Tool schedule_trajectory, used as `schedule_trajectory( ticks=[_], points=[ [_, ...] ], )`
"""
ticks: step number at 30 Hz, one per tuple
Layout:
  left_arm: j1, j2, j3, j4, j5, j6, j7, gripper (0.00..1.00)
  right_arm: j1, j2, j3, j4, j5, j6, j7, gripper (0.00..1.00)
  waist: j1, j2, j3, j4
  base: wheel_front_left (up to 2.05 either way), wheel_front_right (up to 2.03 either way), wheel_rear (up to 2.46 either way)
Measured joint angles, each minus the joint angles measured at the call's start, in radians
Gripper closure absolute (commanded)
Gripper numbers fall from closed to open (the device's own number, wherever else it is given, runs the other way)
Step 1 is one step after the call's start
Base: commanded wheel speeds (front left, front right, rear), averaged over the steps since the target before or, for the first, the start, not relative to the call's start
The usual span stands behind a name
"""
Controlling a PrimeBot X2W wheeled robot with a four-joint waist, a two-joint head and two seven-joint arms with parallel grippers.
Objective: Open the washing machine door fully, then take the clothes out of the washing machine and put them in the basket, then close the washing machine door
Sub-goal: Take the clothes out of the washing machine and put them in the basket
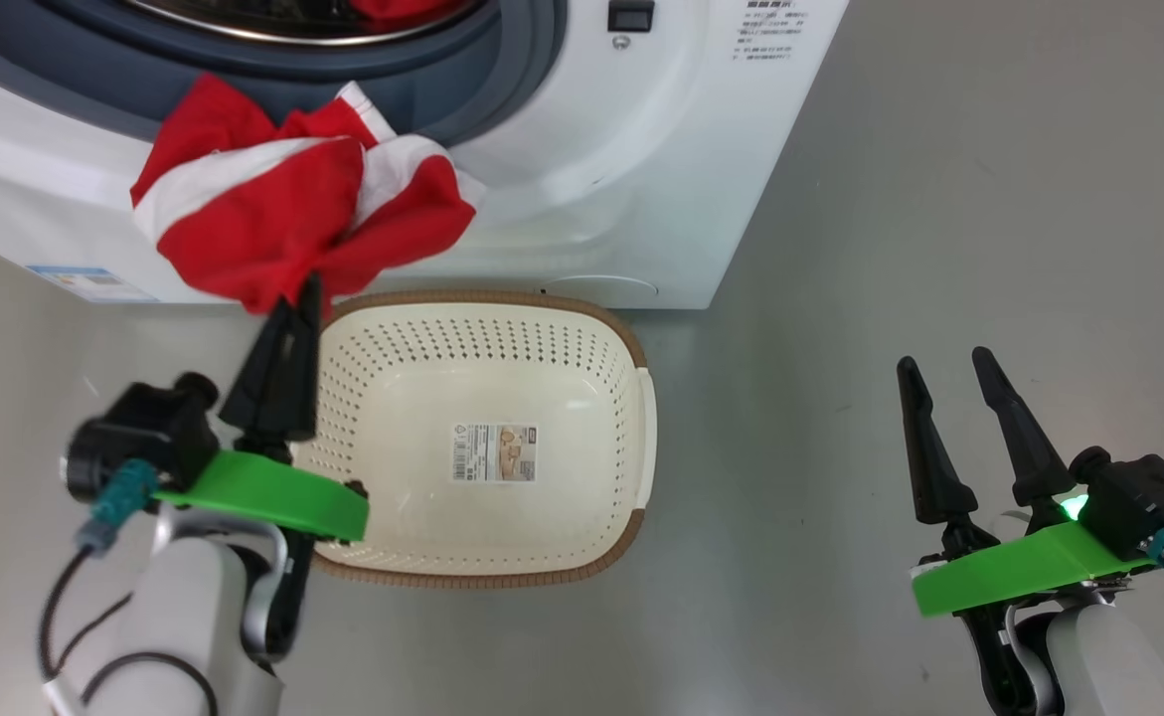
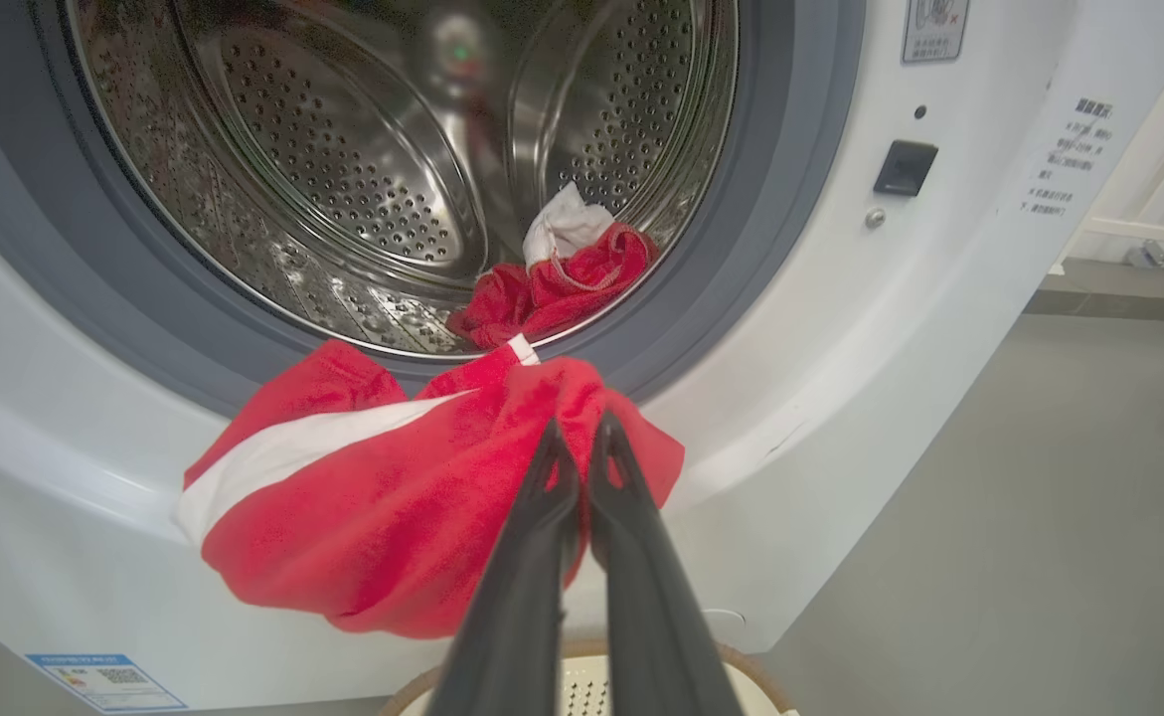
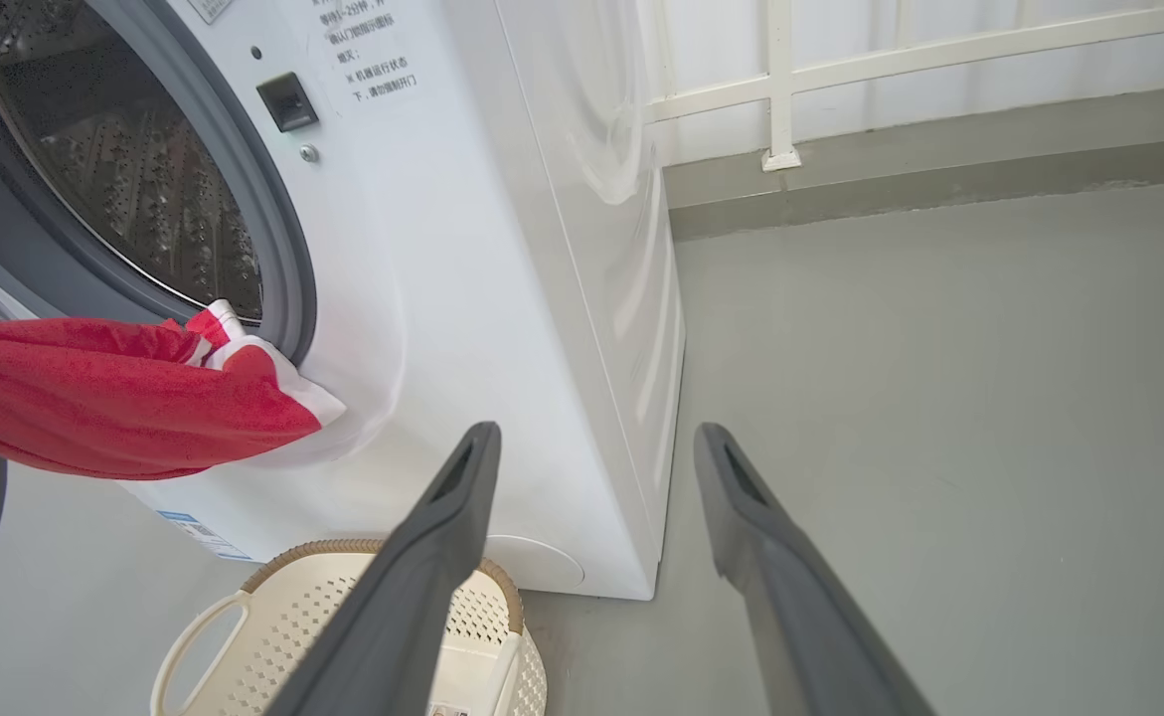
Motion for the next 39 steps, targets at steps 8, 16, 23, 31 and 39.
schedule_trajectory(
  ticks=[8, 16, 23, 31, 39],
  points=[
    [0.0, -0.001, -0.049, 0.152, -0.012, 0.0, 0.0, 1.0, -0.004, 0.0, 0.007, -0.009, 0.001, 0.0, 0.0, 0.0, 0.0, 0.0, 0.043, -0.01, 0.0, 0.0, 0.0],
    [-0.049, 0.014, -0.081, 0.268, -0.028, 0.0, 0.0, 1.0, -0.043, 0.0, 0.006, -0.021, 0.001, 0.0, 0.0, 0.0, 0.0, 0.0, 0.112, -0.023, 0.0, 0.0, 0.0],
    [-0.114, 0.027, -0.126, 0.358, -0.053, 0.0, 0.0, 1.0, -0.066, 0.0, 0.003, -0.03, 0.001, 0.0, 0.0, 0.0, 0.0, -0.0001, 0.175, -0.028, 0.0, 0.0, 0.0],
    [-0.187, 0.031, -0.172, 0.455, -0.082, 0.0, 0.0, 1.0, -0.098, -0.001, 0.005, -0.043, 0.001, 0.0, 0.0, 0.0, 0.0, 0.0, 0.246, -0.03, 0.0, 0.0, 0.0],
    [-0.263, 0.032, -0.214, 0.548, -0.098, 0.0, 0.0, 1.0, -0.115, -0.001, 0.011, -0.054, 0.001, 0.0, 0.0, 0.0, 0.0, 0.0, 0.304, -0.032, 0.0, 0.0, 0.0]
  ],
)
